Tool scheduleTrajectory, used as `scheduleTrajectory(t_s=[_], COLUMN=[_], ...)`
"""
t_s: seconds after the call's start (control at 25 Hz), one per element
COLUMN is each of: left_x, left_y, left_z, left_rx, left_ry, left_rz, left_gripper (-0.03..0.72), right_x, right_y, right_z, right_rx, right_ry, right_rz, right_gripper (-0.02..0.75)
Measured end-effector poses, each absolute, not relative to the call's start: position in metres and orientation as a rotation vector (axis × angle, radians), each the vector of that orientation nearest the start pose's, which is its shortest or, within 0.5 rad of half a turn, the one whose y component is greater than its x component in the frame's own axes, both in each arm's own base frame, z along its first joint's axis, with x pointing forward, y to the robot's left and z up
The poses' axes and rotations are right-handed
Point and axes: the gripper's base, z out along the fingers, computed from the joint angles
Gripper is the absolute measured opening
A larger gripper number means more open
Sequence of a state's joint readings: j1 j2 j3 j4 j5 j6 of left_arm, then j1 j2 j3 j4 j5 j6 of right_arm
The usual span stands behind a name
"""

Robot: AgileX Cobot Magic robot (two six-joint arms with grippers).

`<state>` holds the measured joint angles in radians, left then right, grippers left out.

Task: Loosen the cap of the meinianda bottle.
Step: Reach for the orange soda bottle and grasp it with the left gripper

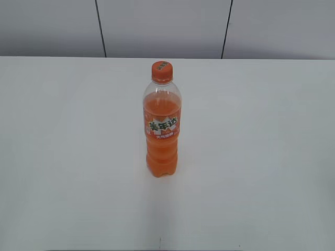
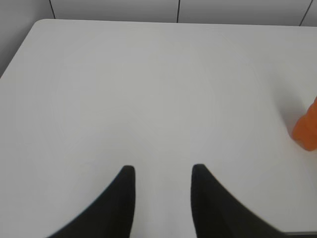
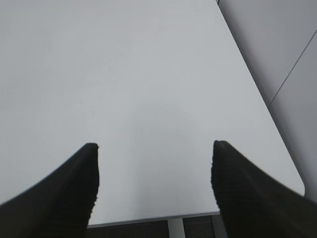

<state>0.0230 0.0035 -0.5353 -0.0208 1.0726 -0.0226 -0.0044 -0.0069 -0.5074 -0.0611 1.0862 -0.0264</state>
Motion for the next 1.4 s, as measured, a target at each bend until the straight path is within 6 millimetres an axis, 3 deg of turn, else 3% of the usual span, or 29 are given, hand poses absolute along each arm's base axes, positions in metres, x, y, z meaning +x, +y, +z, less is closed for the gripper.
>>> scheduleTrajectory(t_s=[1.4], left_x=[-0.0090], left_y=[-0.0019], left_z=[0.2860], left_rx=[-0.045], left_ry=[2.024], left_rz=[-0.025], left_gripper=[0.241], right_x=[-0.0080], right_y=[-0.0049], right_z=[0.2773], right_rx=[-0.018], right_ry=[2.055], right_rz=[-0.092], right_gripper=[0.532])
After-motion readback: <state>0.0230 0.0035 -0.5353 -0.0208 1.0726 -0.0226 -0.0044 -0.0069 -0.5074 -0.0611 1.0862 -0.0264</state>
